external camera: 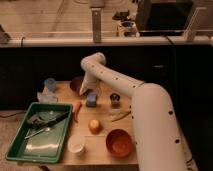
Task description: Place sponge in tray
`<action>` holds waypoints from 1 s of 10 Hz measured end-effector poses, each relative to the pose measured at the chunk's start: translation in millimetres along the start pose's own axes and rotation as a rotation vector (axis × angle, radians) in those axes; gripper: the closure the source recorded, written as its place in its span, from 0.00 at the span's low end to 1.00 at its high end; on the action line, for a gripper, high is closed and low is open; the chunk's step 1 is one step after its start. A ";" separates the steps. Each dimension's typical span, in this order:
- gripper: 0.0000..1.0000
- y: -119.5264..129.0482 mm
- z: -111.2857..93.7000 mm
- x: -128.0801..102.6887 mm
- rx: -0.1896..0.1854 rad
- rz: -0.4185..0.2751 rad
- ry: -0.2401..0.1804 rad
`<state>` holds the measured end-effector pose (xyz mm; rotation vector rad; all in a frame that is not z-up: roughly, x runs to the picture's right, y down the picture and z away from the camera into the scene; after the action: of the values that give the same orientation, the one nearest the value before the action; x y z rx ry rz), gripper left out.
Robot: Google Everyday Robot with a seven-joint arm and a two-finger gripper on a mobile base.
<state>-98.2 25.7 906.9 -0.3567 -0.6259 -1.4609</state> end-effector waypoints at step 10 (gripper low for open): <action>0.54 3.1 65.7 -5.3 -0.023 -0.065 0.031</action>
<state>-106.7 68.6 956.3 -0.3332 -0.6010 -1.5342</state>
